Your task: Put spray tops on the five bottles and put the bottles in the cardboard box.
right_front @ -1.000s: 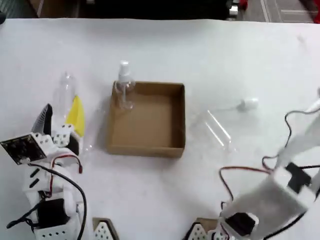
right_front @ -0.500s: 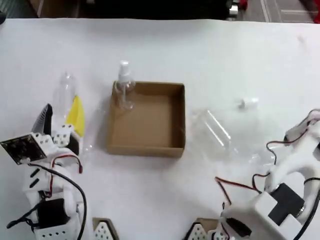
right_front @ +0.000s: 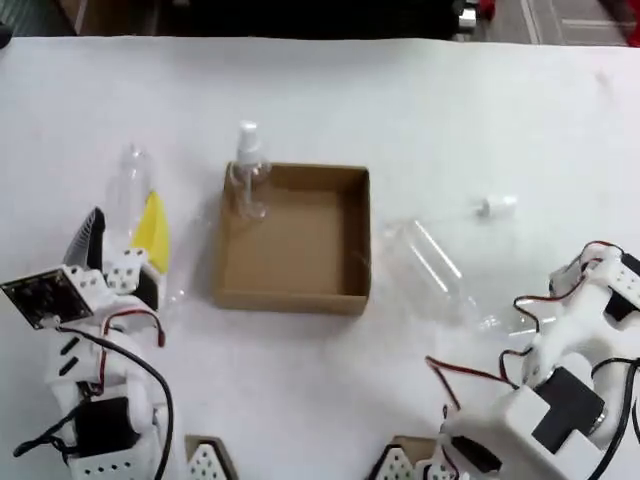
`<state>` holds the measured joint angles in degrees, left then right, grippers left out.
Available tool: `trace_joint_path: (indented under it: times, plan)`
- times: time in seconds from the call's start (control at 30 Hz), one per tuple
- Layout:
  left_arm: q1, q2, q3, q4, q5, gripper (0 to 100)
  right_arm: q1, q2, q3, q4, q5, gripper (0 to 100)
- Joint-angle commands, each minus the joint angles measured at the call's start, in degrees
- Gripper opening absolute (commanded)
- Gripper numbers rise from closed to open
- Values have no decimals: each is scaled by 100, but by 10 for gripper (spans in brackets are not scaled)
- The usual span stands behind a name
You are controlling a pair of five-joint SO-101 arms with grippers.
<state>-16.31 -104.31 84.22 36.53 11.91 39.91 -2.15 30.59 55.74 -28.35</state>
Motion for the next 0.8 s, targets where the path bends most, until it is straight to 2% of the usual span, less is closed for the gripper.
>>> trace_joint_path:
  times: [0.0, 0.17, 0.5, 0.63, 0.77]
  plan:
    - [57, -40, -35, -141, 26, 241, -57, -259, -35, -189, -62, 56]
    - [57, -40, -35, -141, 26, 241, -189, -207, -26, -497, -62, 75]
    - [57, -40, -35, -141, 26, 241, -488, -259, -9, -251, 53, 324]
    - [57, -40, -35, -132, 26, 241, -567, -295, -114, -92, 1468, 344]
    - [57, -40, -35, -132, 26, 241, -708, -690, -695, 752, 2259, 344]
